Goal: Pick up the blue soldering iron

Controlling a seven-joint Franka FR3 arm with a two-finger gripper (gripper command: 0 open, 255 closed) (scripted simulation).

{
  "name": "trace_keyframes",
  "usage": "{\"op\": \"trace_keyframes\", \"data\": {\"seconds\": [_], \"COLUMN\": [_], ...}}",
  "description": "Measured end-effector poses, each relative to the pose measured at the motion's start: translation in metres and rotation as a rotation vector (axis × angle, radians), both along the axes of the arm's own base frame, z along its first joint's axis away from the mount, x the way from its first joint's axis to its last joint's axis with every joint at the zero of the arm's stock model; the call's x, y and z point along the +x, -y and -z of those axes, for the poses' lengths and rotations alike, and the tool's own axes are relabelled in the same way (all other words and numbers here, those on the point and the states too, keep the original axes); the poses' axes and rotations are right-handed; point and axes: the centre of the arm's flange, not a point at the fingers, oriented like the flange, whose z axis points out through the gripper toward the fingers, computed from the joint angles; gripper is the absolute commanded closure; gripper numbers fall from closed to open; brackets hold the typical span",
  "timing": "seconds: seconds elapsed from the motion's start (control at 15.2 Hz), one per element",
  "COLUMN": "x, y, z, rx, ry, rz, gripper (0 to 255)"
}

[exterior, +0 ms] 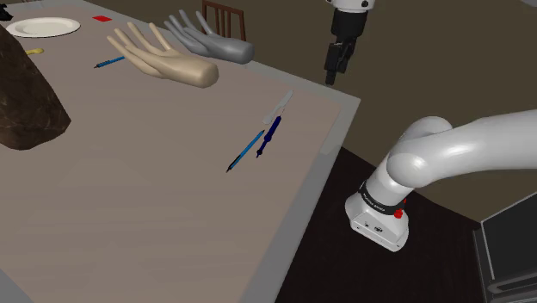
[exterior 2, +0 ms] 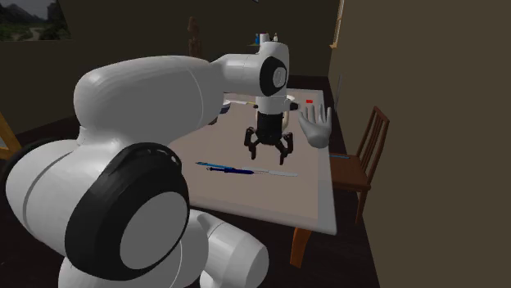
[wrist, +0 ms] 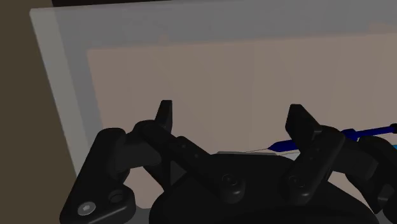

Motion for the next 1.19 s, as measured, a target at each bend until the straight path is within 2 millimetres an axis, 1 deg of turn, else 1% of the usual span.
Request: {"op": "trace_keyframes", "data": {"seconds": [0.07,0.2,0.26,0.46,0.73,0.86,0.99,1.06,1.12,1.19], "x": [0.0,-0.005,-0.01,-0.012,-0.01,-0.005,0.006,0.015,0.022,0.026], "y": [0.0,-0.011,-0.021,-0.048,-0.088,-0.105,-0.119,-0.128,-0.138,-0.143], "z": [0.0,0.008,0.013,0.031,0.055,0.067,0.078,0.085,0.088,0.093], "rx": [0.0,0.006,0.009,0.024,0.043,0.053,0.062,0.067,0.073,0.077], "ry": [0.0,0.01,0.017,0.04,0.073,0.089,0.105,0.112,0.121,0.126], "rz": [0.0,0.09,0.158,0.393,0.718,0.882,1.048,1.129,1.21,1.275], "gripper": [0,0,0,0,0,0,0,0,0,0]}}
